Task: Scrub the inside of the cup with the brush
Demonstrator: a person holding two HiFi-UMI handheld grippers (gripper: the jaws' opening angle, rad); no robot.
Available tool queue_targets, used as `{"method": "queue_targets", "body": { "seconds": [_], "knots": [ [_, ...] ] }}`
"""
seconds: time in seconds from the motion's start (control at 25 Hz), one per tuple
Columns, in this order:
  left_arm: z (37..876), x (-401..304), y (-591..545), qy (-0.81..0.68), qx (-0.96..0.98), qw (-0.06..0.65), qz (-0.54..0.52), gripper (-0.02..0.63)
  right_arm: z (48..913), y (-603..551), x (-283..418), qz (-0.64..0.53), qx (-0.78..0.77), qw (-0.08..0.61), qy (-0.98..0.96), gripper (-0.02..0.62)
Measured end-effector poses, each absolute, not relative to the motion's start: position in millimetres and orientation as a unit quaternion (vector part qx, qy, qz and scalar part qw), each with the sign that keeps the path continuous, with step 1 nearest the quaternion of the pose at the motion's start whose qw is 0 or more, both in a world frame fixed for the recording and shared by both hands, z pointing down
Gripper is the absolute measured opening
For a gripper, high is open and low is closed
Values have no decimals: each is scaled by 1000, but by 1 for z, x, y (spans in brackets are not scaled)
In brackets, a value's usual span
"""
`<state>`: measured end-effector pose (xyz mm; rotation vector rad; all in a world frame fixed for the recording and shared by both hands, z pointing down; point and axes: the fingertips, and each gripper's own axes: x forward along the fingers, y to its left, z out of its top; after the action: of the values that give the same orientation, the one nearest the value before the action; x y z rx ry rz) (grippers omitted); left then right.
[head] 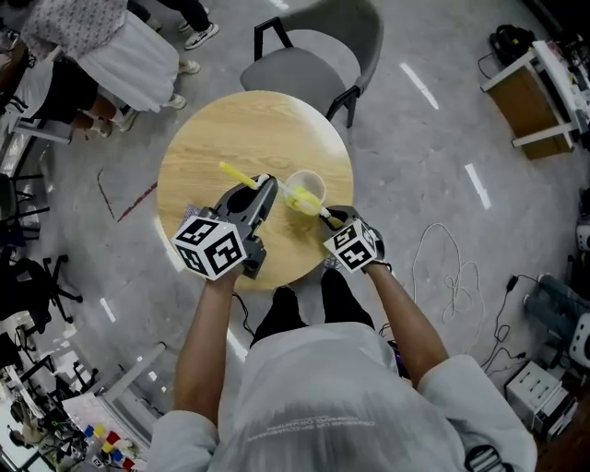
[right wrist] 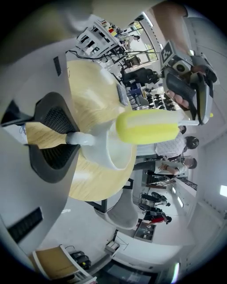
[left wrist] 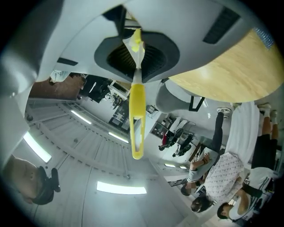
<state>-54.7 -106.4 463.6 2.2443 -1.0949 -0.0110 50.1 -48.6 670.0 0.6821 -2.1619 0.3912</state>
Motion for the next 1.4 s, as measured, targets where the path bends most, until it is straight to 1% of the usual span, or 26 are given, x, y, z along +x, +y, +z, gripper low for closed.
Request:
{"method": "queue_targets", "body": {
  "seconds": [0.32, 0.44, 0.6, 0.72, 0.88, 1.08, 1.24, 1.4],
  "knots": [
    [421, -98, -106, -454, 848, 267, -59, 49, 667, -83, 67, 128, 258, 459, -840, 103],
    [401, -115, -109, -469, 846, 244, -71, 49, 660, -82, 73, 126, 222, 476, -841, 123],
    [371, -140, -111, -489, 841, 213, -87, 49, 639, -79, 84, 130, 207, 476, -845, 135],
    [348, -159, -113, -505, 837, 186, -97, 49, 605, -93, 79, 126, 208, 444, -862, 138],
    [321, -186, -111, -537, 828, 136, -87, 49, 532, -127, 49, 108, 238, 370, -892, 132],
    [292, -210, -109, -571, 816, 75, -54, 49, 423, -172, 5, 56, 293, 273, -915, 87],
    [273, -230, -105, -591, 805, 40, -30, 49, 348, -186, -24, 0, 315, 222, -923, 37],
    [259, -249, -100, -613, 790, 2, -4, 49, 289, -186, -45, -46, 318, 175, -931, 28]
  ]
}}
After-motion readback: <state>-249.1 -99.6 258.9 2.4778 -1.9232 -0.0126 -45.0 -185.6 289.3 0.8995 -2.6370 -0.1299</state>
